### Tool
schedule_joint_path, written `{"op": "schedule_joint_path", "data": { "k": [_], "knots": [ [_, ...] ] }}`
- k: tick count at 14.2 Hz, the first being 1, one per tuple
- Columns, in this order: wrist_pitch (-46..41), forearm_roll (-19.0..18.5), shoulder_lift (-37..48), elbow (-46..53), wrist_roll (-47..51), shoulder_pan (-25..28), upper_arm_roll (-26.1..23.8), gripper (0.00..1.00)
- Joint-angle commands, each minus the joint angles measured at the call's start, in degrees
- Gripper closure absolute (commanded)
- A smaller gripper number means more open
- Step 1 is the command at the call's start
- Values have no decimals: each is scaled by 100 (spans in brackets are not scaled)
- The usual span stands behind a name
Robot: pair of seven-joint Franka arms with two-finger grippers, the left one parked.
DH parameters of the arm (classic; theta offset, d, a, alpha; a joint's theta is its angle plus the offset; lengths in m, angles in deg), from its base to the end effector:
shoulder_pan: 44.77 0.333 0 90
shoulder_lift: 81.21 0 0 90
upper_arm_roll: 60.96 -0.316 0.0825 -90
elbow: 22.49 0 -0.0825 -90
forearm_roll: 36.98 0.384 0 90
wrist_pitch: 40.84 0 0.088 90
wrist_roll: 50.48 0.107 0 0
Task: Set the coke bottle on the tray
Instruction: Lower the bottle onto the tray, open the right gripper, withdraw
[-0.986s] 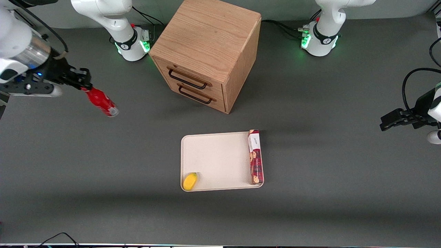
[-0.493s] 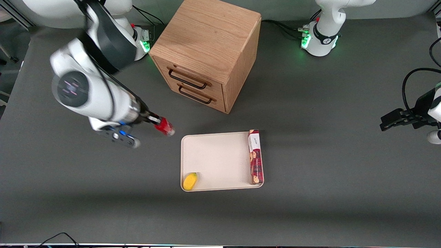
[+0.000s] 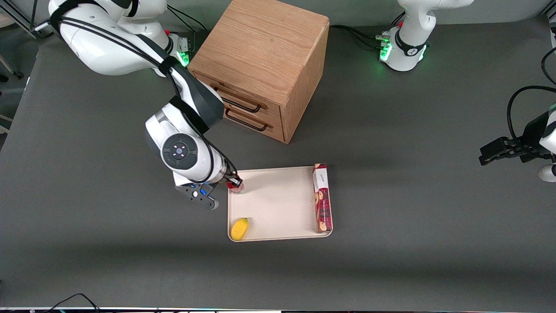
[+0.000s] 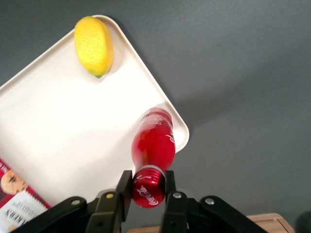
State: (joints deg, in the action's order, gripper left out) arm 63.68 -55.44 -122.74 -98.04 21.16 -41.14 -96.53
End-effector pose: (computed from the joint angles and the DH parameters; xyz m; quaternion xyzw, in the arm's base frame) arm 0.6274 0.3461 0.3532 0.9569 -0.2831 -0.0642 0.0101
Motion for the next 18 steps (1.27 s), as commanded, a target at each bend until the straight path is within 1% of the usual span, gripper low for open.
{"op": "schedule_joint_path", "data": {
  "k": [1,2,3,4,7,9,10,11,12,13,14,15,16,18],
  "knots": [
    [165,-307,-5,-92,289,-29,-91,100],
    [165,-307,-14,-83,281,-38,-91,86],
    [165,-290,-5,-57,211,-47,-91,35],
    [104,-290,65,4,184,-47,-91,0],
    [-491,-264,599,206,-157,-135,-214,0],
    [-1316,-220,1205,478,-875,-222,-258,0],
    [-1685,-72,1547,540,-1402,-310,-232,0],
    [-1976,182,1968,532,-2016,-458,-162,0],
    [-2249,437,2364,524,-2744,-573,109,0],
    [-2513,779,2733,497,-3491,-592,599,0],
    [-2681,1270,3111,436,-4186,-592,1195,0],
    [-2769,1605,3472,183,-4898,-557,1836,0],
    [-2761,1739,3832,-228,-5601,-557,2339,0],
    [-2404,1775,4343,-1124,-6440,-565,3052,0]
  ]
}}
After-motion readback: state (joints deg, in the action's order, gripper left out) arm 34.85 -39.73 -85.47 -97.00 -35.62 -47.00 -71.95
